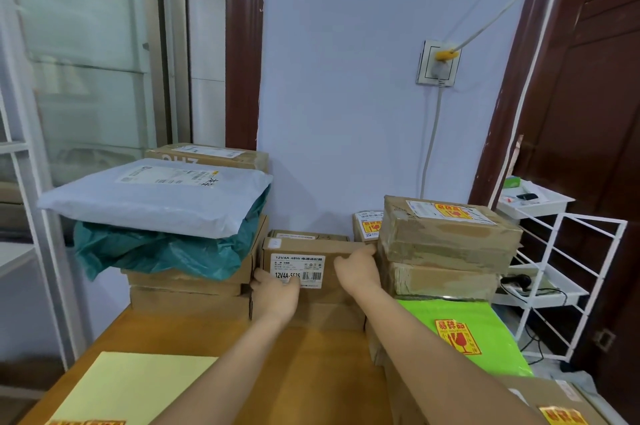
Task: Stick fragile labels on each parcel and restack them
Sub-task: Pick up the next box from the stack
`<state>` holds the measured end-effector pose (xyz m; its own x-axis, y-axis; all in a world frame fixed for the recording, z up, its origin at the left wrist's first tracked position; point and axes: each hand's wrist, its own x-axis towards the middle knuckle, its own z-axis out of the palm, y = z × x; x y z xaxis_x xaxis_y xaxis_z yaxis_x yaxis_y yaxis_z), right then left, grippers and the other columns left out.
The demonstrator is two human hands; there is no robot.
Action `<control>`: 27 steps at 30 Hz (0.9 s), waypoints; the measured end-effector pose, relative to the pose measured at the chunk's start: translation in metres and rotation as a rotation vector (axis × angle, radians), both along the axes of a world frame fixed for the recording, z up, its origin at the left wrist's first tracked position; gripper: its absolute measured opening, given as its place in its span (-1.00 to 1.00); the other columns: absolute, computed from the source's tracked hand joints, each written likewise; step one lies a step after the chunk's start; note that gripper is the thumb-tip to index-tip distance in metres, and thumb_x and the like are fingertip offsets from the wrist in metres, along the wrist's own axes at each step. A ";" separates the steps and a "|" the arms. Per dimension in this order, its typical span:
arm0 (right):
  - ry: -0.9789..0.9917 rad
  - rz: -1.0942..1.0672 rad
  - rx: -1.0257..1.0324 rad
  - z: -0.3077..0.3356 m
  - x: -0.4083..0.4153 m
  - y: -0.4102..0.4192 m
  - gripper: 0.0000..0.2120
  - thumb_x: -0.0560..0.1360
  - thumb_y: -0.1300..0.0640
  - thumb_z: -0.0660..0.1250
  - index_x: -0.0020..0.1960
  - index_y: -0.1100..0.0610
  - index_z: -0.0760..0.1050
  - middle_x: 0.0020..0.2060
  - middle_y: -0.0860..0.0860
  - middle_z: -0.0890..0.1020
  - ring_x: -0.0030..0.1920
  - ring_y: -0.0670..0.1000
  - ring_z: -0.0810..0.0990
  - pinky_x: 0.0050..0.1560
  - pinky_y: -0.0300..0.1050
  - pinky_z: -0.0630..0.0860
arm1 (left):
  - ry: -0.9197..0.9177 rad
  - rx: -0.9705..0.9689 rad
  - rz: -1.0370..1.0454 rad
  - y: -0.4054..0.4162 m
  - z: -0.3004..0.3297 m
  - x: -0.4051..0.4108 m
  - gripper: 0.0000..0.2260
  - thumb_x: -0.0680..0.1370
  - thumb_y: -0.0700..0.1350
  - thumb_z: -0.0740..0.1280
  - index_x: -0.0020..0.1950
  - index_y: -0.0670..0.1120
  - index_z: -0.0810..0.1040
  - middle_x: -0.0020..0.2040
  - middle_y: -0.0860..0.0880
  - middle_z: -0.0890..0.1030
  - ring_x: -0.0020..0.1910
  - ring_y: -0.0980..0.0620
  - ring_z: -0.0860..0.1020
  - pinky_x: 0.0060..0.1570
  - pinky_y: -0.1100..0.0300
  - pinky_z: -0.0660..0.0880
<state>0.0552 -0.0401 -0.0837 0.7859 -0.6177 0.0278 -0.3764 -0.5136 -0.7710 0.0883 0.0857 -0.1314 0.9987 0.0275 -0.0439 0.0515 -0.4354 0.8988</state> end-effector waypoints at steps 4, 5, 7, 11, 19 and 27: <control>-0.039 -0.004 -0.024 0.002 -0.012 0.007 -0.48 0.55 0.15 0.19 0.36 0.37 0.04 0.12 0.23 0.57 0.10 0.23 0.57 0.06 0.06 0.52 | -0.004 0.000 0.018 0.004 0.000 -0.014 -0.41 0.54 -0.04 0.32 0.42 -0.27 0.15 0.37 -0.25 0.29 0.30 -0.23 0.38 0.25 -0.09 0.39; -0.045 -0.001 -0.036 0.003 -0.016 0.009 -0.50 0.56 0.15 0.18 0.35 0.36 0.05 0.10 0.22 0.58 0.08 0.23 0.58 0.05 0.07 0.52 | -0.009 0.002 0.024 0.006 0.000 -0.017 -0.43 0.54 -0.04 0.31 0.41 -0.27 0.16 0.37 -0.25 0.30 0.30 -0.23 0.38 0.26 -0.08 0.39; -0.043 0.006 -0.052 0.004 -0.023 0.012 -0.53 0.56 0.15 0.18 0.32 0.35 0.08 0.06 0.21 0.60 0.05 0.23 0.59 0.00 0.04 0.51 | -0.023 0.020 0.041 0.011 0.000 -0.024 -0.46 0.55 -0.04 0.30 0.39 -0.27 0.18 0.36 -0.25 0.30 0.31 -0.23 0.35 0.27 -0.06 0.36; -0.008 0.010 -0.082 0.005 -0.037 0.017 -0.56 0.56 0.15 0.17 0.30 0.35 0.10 0.05 0.20 0.60 0.05 0.22 0.58 -0.07 -0.02 0.46 | -0.035 0.086 0.057 0.023 -0.001 -0.042 -0.47 0.58 -0.01 0.25 0.44 -0.24 0.17 0.39 -0.24 0.28 0.35 -0.22 0.26 0.26 -0.01 0.30; 0.114 0.051 -0.092 0.000 -0.066 0.021 -0.87 0.49 0.21 0.17 -0.13 0.25 0.46 -0.14 0.18 0.60 -0.10 0.20 0.63 -0.10 -0.06 0.58 | -0.059 0.329 0.067 0.055 -0.020 -0.072 -0.54 0.60 0.07 0.13 0.46 -0.07 0.23 0.35 -0.20 0.34 0.33 -0.19 0.26 0.25 0.01 0.26; 0.384 0.243 -0.173 -0.036 -0.093 0.045 -0.75 0.47 0.22 0.13 -0.03 0.32 0.54 -0.02 0.24 0.61 -0.16 0.19 0.62 -0.30 -0.09 0.50 | 0.064 0.452 -0.033 0.086 -0.064 -0.089 -0.61 0.58 0.06 0.13 0.36 -0.06 0.39 0.32 -0.18 0.37 0.32 -0.19 0.29 0.24 -0.01 0.29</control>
